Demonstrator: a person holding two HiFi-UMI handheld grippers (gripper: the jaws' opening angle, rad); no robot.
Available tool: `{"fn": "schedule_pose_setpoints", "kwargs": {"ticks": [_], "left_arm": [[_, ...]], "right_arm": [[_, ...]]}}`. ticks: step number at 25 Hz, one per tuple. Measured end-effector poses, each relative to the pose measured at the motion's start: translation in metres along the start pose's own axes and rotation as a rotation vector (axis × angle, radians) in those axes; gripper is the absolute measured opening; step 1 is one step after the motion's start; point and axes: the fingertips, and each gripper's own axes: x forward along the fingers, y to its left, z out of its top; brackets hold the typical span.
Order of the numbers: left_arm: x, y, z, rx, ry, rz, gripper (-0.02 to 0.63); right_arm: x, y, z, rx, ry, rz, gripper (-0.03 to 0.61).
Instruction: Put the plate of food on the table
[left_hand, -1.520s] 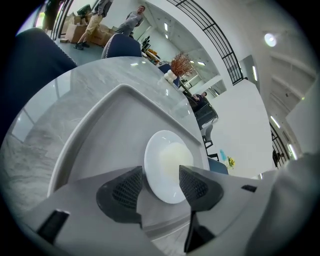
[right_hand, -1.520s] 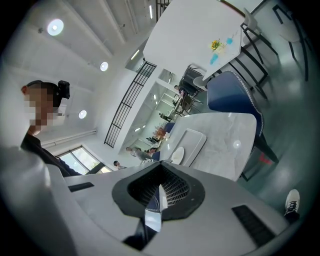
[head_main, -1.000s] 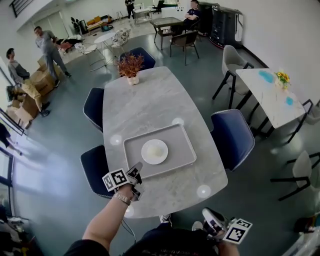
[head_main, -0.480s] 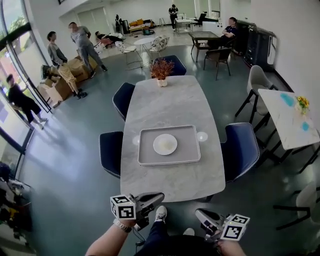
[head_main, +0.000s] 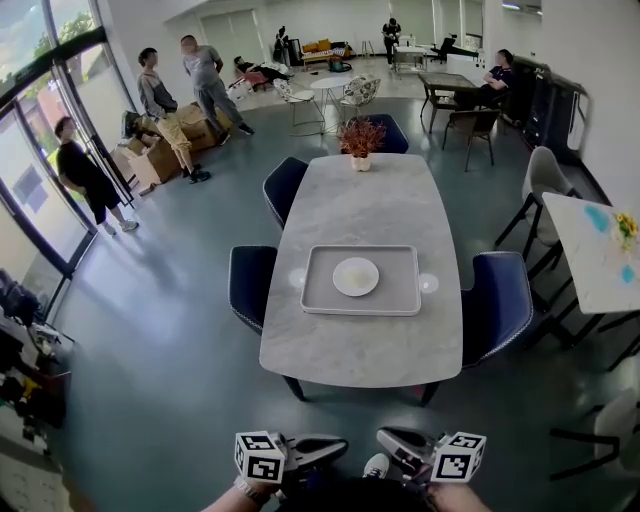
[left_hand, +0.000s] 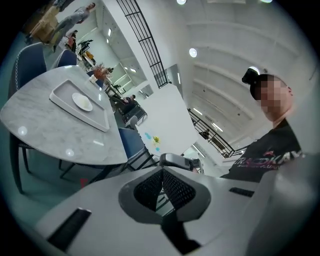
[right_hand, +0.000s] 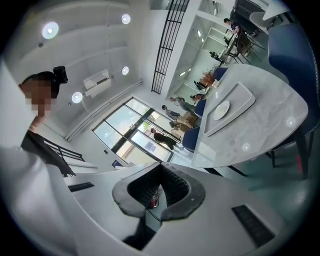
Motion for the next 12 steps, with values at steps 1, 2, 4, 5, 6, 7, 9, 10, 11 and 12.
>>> {"fn": "schedule_pose_setpoints", "kwargs": {"ticks": [1,2,4,5,6,7,9,10,11,12], "left_arm": [[-0.004,-0.003,-0.005,-0.001,0.004,-0.004,0.008],[-0.008,-0.004,-0.008,-0.002,0.006,-0.005,0.008],[-0.016,-0.004,-0.012,0.002,0.003,-0.012,0.008],[-0.020,-0.005,-0.012,0.006,0.002,-0.019,0.008],[-0.025,-0.006,-0.013,0.011,0.005,-0.025,0.008],[-0.030,-0.008,-0.013,0.017,0.013,-0.028,0.008],[-0.042,-0.010,-0.014,0.029,0.025,-0.026,0.009],[-0.048,-0.009,-0.013,0.031,0.025,-0.028,0.008],[-0.053,-0.007,-0.012,0.031,0.022,-0.032,0.008],[-0.059,-0.004,-0.009,0.032,0.019,-0.038,0.008]], "right_arm": [[0.004,0.002,-0.003,0.000,0.004,0.004,0.011],[0.008,0.005,-0.006,-0.001,0.006,0.008,0.011],[0.015,0.009,-0.010,-0.007,0.009,0.006,0.011],[0.018,0.011,-0.012,-0.011,0.009,0.002,0.011],[0.022,0.013,-0.015,-0.012,0.008,-0.001,0.011],[0.026,0.016,-0.019,-0.012,0.007,-0.004,0.011],[0.036,0.023,-0.028,-0.011,0.001,-0.007,0.011],[0.041,0.025,-0.031,-0.011,-0.002,-0.007,0.011],[0.045,0.028,-0.034,-0.013,-0.007,-0.007,0.011],[0.050,0.031,-0.035,-0.017,-0.011,-0.008,0.011]]}}
